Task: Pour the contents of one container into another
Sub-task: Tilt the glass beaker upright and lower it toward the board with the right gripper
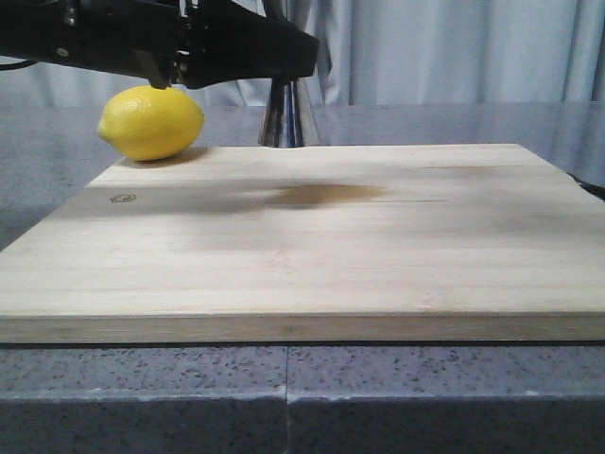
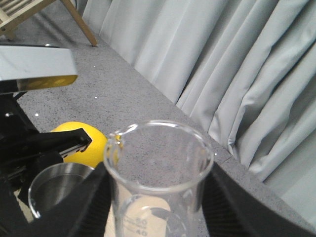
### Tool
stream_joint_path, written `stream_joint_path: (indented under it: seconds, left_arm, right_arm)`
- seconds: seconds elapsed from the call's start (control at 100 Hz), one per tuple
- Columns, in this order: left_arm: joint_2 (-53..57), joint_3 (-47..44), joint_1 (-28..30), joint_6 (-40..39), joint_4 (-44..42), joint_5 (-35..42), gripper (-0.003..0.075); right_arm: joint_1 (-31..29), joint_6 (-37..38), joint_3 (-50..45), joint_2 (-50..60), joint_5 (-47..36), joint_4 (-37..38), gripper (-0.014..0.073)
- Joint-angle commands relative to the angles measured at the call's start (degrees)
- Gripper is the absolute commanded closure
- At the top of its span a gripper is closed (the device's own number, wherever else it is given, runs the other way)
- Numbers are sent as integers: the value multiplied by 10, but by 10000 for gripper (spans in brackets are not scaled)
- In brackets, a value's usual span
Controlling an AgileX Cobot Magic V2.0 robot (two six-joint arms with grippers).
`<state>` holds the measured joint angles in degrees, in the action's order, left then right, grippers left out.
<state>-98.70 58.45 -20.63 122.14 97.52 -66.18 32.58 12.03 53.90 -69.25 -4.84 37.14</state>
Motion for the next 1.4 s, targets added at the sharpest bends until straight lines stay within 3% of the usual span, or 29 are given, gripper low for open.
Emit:
stream_joint_path:
  seconds: [0.0,0.15,0.58,1.39]
  left_arm:
    - [30,16,-3,-5,40,-63,649]
    - [30,16,-3,-5,40,-63,649]
    - [30,16,-3,-5,40,-63,649]
    - [30,16,-3,-5,40,-63,649]
  right_arm:
    - [-15,2,22,19,-30,-44,369]
    - [-64,2,22,19,-30,-110,369]
    - [-141,2,10,18,-38,-119,369]
    - [-214,2,-215,-24,-337,-150,369]
